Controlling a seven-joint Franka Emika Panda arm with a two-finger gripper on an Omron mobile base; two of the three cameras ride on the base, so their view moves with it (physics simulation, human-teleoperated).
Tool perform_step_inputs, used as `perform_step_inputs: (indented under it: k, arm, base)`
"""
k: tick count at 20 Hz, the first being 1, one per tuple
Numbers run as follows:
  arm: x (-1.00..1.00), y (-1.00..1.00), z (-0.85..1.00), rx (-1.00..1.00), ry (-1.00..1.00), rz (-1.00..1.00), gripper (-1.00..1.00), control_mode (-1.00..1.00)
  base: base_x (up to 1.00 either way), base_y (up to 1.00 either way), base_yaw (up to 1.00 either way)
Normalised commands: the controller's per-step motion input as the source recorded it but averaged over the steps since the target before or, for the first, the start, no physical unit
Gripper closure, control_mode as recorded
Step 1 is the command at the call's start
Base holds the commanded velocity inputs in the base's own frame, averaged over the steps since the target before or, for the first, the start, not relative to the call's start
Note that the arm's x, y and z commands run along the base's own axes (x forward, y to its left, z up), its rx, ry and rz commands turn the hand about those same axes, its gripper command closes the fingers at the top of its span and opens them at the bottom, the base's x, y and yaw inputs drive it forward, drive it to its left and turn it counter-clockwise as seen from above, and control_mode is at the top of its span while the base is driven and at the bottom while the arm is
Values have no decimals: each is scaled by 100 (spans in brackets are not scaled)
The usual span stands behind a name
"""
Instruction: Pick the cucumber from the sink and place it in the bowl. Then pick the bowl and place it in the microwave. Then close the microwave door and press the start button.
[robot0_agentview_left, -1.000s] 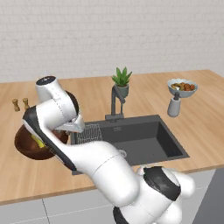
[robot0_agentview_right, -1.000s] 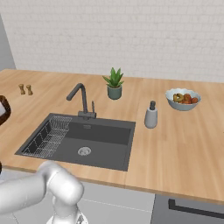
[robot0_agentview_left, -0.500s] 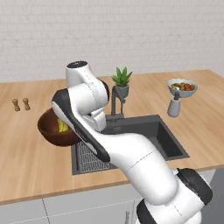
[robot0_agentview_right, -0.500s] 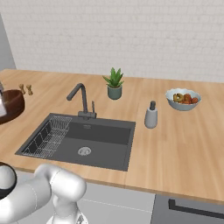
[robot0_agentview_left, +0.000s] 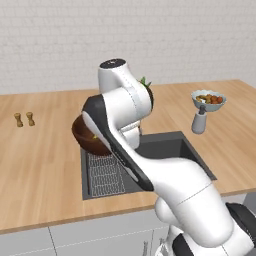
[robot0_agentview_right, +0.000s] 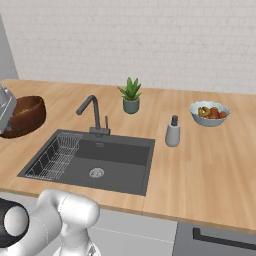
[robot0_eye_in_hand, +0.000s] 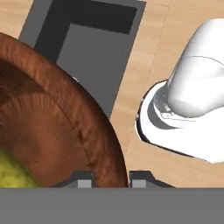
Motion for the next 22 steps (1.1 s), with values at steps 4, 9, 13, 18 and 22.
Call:
perform_step_inputs:
  k: [4, 9, 13, 18, 22]
  arm:
    - [-5, -89, 34, 17, -5, -16, 100, -100]
    - [-17, -92, 24, 12, -8, -16, 100, -100]
    - [-22, -74, 2, 0, -4, -18, 100, -100]
    - [-12, -51, 2, 0, -2, -11, 100, -100]
    - [-11, -59, 0, -1, 0, -10, 100, -100]
  base:
    - [0, 0, 0]
    - [0, 0, 0]
    - [0, 0, 0]
    - [0, 0, 0]
    - [0, 0, 0]
